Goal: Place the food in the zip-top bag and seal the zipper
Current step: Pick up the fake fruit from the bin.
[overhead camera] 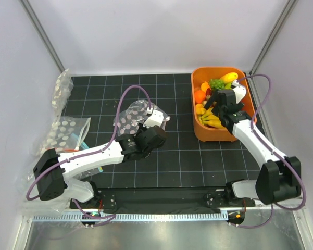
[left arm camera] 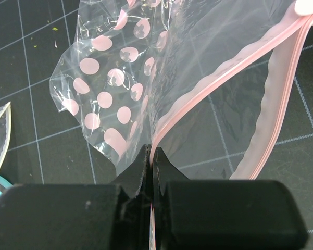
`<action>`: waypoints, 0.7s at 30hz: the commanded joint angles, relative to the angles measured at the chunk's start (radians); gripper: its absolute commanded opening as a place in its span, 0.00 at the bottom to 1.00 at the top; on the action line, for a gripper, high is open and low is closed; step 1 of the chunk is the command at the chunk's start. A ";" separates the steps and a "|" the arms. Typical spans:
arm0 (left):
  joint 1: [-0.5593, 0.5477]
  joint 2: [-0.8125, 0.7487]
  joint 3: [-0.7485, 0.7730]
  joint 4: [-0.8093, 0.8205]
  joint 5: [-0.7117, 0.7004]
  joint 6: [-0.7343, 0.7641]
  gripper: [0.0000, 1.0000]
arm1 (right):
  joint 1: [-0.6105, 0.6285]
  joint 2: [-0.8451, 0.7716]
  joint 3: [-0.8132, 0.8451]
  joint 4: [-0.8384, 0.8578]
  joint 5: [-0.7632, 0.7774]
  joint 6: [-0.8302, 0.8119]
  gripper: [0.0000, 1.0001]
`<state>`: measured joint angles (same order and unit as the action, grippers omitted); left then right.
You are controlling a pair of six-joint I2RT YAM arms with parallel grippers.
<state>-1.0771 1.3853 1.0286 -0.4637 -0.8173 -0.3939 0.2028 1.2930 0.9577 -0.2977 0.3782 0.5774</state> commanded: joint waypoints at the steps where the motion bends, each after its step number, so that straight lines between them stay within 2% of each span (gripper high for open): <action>1: 0.012 -0.012 0.004 0.023 0.007 -0.020 0.00 | 0.003 0.093 0.076 0.011 0.111 0.053 1.00; 4: 0.022 -0.014 -0.002 0.023 0.032 -0.026 0.00 | 0.003 0.199 0.110 0.005 0.157 0.082 1.00; 8: 0.031 -0.019 -0.007 0.025 0.044 -0.031 0.00 | -0.011 0.252 0.101 0.046 0.212 0.090 0.99; 11: 0.031 -0.020 -0.009 0.028 0.050 -0.031 0.00 | -0.020 0.244 0.095 0.071 0.202 0.079 0.77; 12: 0.031 -0.020 -0.007 0.025 0.050 -0.030 0.00 | -0.020 0.230 0.090 0.086 0.193 0.061 0.50; 13: 0.031 -0.020 -0.007 0.026 0.049 -0.030 0.00 | -0.020 0.215 0.084 0.097 0.182 0.052 0.39; 16: 0.032 -0.025 -0.007 0.025 0.053 -0.030 0.00 | -0.020 0.114 0.030 0.164 0.133 0.021 0.29; 21: 0.032 -0.023 -0.007 0.026 0.061 -0.031 0.00 | -0.019 -0.100 -0.063 0.220 0.010 0.010 0.24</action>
<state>-1.0504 1.3853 1.0241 -0.4633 -0.7628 -0.4126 0.1780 1.3300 0.9131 -0.1684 0.4717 0.6071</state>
